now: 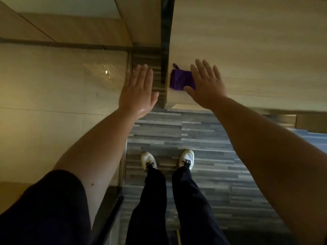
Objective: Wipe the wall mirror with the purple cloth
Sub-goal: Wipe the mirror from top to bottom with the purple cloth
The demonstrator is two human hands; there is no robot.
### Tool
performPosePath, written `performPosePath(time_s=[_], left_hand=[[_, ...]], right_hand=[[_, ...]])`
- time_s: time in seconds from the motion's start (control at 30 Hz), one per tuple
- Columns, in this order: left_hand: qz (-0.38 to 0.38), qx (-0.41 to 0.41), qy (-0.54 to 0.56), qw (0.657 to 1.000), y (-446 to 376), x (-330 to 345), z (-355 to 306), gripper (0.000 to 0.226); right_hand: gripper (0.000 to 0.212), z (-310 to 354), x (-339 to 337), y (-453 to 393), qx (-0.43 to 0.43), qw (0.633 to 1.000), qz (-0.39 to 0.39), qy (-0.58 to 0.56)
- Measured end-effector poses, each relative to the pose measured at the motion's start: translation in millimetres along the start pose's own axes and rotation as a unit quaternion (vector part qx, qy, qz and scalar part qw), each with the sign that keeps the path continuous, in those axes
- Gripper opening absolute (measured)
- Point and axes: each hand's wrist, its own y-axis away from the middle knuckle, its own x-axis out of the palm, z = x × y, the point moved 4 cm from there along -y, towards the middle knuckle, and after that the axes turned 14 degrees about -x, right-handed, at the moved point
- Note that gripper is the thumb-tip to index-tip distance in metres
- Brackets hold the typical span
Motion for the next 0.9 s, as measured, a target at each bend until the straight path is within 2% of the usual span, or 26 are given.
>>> performPosePath(time_s=[0.13, 0.4, 0.53, 0.7, 0.9], left_hand=[[-0.003, -0.009, -0.009, 1.0, -6.7, 21.8, 3.1, 0.075], [0.013, -0.017, -0.013, 1.0, -9.5, 46.7, 7.0, 0.076], [0.02, -0.026, -0.007, 0.999, -9.5, 46.9, 11.8, 0.075], [0.003, -0.049, 0.011, 0.999, -11.2, 15.8, 28.3, 0.073], [-0.072, -0.088, 0.039, 0.993, -1.1, -64.9, 70.5, 0.071]], right_hand=[[0.071, -2.7, 14.5, -13.0, -0.03, 1.0, -0.01, 0.004], [0.062, -2.6, 33.9, -14.8, -0.035, 0.998, -0.052, 0.015], [0.049, 8.0, 38.0, -16.8, -0.025, 0.999, -0.041, 0.002], [0.038, 22.2, 18.7, -24.4, -0.007, 0.998, -0.008, -0.062], [0.038, 73.8, -58.8, -35.8, -0.05, 0.997, -0.046, -0.048]])
